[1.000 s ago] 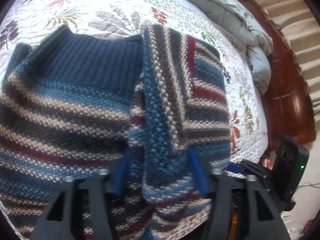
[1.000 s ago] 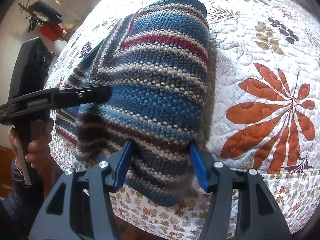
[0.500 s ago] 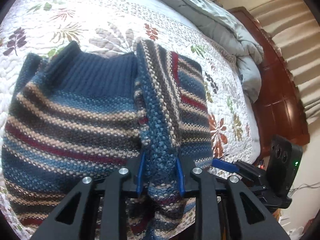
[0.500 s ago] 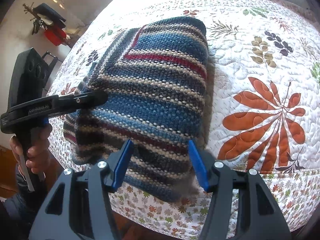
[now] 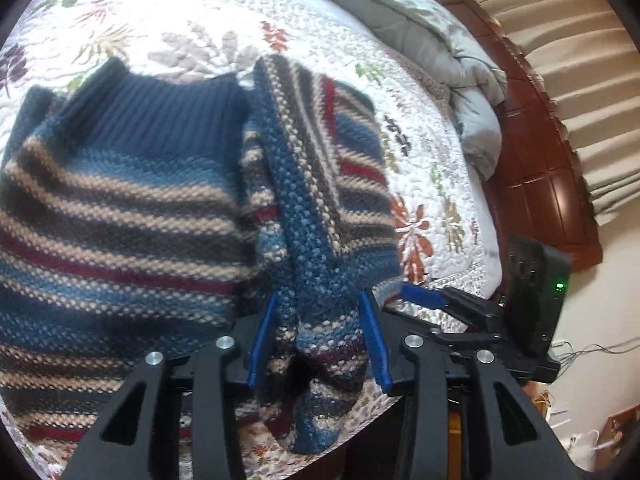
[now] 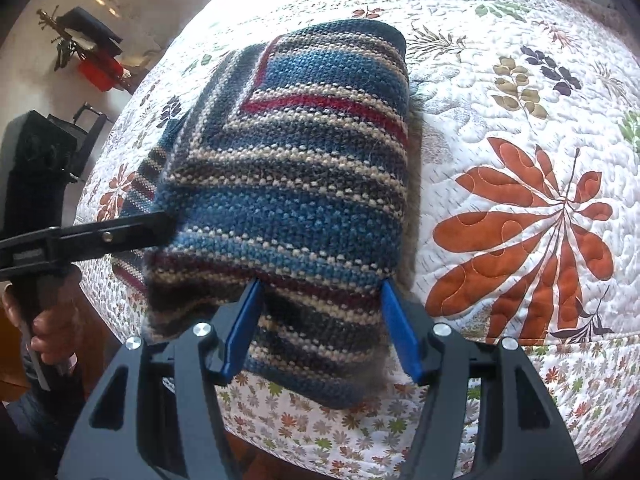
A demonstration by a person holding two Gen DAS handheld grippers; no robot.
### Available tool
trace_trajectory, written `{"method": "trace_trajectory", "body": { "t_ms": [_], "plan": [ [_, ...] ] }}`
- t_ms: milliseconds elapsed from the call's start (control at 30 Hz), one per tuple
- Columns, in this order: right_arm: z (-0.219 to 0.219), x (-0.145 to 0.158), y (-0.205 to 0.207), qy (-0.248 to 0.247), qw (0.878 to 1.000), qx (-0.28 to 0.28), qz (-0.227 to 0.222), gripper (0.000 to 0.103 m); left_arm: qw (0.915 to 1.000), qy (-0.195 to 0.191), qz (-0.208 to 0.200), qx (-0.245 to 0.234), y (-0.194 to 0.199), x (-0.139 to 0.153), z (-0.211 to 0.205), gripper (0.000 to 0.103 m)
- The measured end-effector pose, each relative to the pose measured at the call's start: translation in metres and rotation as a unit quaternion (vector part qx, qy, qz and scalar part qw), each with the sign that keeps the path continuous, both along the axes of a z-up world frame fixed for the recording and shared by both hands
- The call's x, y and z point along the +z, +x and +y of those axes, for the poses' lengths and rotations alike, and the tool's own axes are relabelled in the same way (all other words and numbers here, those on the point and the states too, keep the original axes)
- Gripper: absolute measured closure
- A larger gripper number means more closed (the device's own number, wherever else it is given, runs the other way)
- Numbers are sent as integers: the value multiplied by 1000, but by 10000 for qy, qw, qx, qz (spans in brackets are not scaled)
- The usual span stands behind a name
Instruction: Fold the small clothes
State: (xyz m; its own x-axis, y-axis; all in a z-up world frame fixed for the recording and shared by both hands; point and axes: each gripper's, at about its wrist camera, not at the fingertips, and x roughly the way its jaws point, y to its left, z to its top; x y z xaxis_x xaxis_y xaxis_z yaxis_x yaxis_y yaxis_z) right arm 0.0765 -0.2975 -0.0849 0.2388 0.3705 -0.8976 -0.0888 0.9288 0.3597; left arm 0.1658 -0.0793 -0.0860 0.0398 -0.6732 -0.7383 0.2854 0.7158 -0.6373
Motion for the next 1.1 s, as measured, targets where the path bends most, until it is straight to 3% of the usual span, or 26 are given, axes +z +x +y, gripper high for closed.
{"method": "trace_trajectory", "body": {
  "t_ms": [133,233,300,333,500,600,733,867,1000,1100],
  "plan": [
    [-5,-2,-1,59,10000,-27,18,42,9998,173,42,-49,9,-9,-11,57],
    [-4,-3,-2,54,10000,-12,13,42,9992,206,322,105,20,-25,-16,56],
    [-3,-2,-2,19,10000,14,0,42,9993,170,294,153,21,-24,-17,74],
    [-4,-1,-2,29,10000,16,-1,42,9994,147,248,167,21,-21,-17,79],
    [-9,12,-2,187,9997,-44,-172,42,9986,41,53,520,15,-6,-6,84],
    [-7,21,-2,254,9993,21,-258,42,9968,-217,-161,758,10,14,12,84],
    [6,21,0,401,9987,185,-240,42,9935,-271,-590,931,0,47,43,84],
    [26,19,2,642,9971,364,-199,42,9896,-284,-719,1217,-5,63,86,84],
    [54,15,4,688,9955,640,-159,42,9850,-145,-686,1576,-5,61,126,84],
    [72,10,8,598,9949,805,-84,42,9824,12,-510,1797,-3,43,159,84]
  ]
}}
